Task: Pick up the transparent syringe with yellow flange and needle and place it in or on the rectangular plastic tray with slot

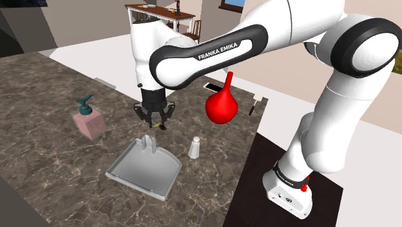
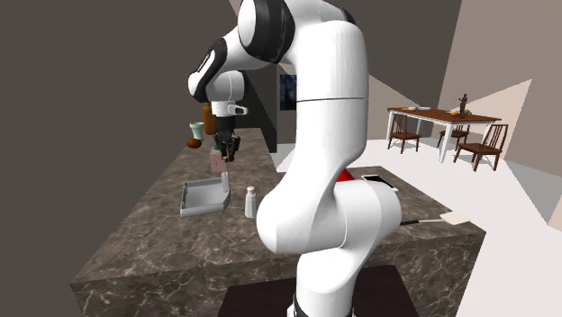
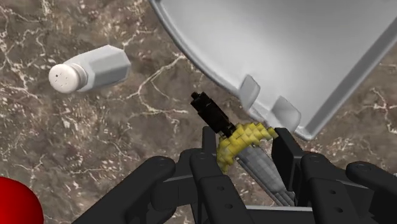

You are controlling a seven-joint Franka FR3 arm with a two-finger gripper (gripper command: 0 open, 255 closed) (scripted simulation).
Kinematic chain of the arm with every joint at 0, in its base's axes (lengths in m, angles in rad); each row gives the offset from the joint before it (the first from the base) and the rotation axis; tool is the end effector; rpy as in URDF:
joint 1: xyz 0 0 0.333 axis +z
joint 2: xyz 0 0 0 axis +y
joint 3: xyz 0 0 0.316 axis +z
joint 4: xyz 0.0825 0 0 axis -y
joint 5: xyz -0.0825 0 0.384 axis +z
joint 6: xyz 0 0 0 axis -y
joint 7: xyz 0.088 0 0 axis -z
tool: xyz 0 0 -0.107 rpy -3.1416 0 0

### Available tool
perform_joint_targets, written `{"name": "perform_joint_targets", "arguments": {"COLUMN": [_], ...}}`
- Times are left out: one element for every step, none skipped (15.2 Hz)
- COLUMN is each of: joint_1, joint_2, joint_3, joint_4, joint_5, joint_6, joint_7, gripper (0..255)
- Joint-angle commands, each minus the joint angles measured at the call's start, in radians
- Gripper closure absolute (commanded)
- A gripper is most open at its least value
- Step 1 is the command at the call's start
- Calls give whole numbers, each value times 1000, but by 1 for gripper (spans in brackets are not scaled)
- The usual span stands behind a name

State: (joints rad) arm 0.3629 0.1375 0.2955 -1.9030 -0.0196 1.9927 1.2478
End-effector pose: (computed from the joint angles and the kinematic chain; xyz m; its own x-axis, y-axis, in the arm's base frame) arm 0.4683 0.3540 0.4267 0.8341 -0.5505 -0.0344 -0.5496 -0.8348 0.0324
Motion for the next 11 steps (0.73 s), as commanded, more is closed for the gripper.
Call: {"name": "perform_joint_targets", "arguments": {"joint_1": [26, 38, 51, 63, 76, 89, 104, 104, 105, 105, 105], "joint_2": [-12, -17, -20, -23, -24, -25, -24, -20, -15, -10, -5], "joint_3": [20, 30, 40, 50, 60, 71, 82, 82, 82, 82, 82], "joint_4": [-12, -17, -21, -24, -26, -26, -25, -34, -42, -50, -58], "joint_5": [3, 5, 6, 6, 7, 7, 6, 4, 2, 0, -2], "joint_6": [1, 2, 3, 3, 4, 4, 4, 16, 29, 41, 54], "joint_7": [47, 68, 91, 113, 136, 159, 186, 187, 188, 189, 190], "gripper": [255, 255, 255, 255, 255, 255, 255, 255, 255, 255, 255]}}
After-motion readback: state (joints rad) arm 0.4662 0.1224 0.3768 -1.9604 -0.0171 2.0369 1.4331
